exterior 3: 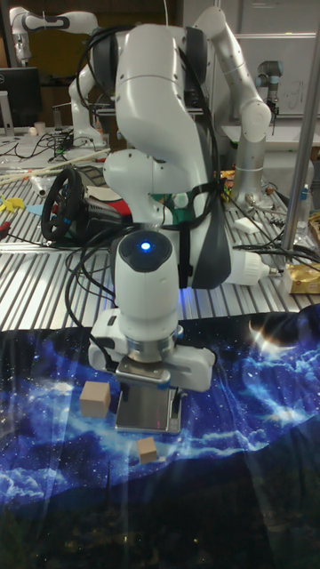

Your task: Remove the object from the scale

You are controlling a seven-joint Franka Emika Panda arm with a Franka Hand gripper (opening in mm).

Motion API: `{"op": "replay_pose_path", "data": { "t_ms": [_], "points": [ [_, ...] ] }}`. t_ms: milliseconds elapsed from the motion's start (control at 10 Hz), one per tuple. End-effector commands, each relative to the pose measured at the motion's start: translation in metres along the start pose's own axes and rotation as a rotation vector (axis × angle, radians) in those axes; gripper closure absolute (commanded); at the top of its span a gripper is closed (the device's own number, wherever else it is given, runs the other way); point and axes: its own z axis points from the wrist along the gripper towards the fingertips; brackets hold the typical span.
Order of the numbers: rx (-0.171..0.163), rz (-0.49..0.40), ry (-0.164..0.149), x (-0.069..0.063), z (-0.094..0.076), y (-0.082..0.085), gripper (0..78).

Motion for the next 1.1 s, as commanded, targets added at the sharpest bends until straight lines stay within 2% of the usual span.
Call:
{"op": "replay_pose_path", "data": {
  "t_ms": [100, 400, 600, 1100],
  "points": [
    [-0.002, 0.001, -0.006, 0.028, -0.006, 0.0, 0.2],
    [-0.001, -0.011, -0.001, 0.046, -0.017, 0.002, 0.2],
    [0.001, -0.014, 0.009, 0.055, -0.021, 0.001, 0.2],
    [-0.007, -0.034, 0.011, 0.071, -0.031, -0.005, 0.2]
  ]
}}
